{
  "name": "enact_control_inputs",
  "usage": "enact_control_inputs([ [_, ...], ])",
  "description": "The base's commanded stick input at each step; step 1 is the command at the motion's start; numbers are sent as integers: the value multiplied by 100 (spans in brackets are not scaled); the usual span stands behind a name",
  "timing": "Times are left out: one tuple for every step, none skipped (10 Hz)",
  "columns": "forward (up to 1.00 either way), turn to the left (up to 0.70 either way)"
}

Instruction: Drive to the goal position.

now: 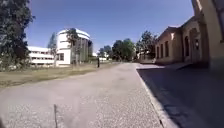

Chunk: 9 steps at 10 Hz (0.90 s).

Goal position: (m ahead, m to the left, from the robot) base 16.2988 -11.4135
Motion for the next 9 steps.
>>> enact_control_inputs([
  [70,0],
  [70,0],
  [70,0],
  [70,0],
  [70,0],
  [70,0],
  [70,0],
  [70,0],
  [70,0],
])
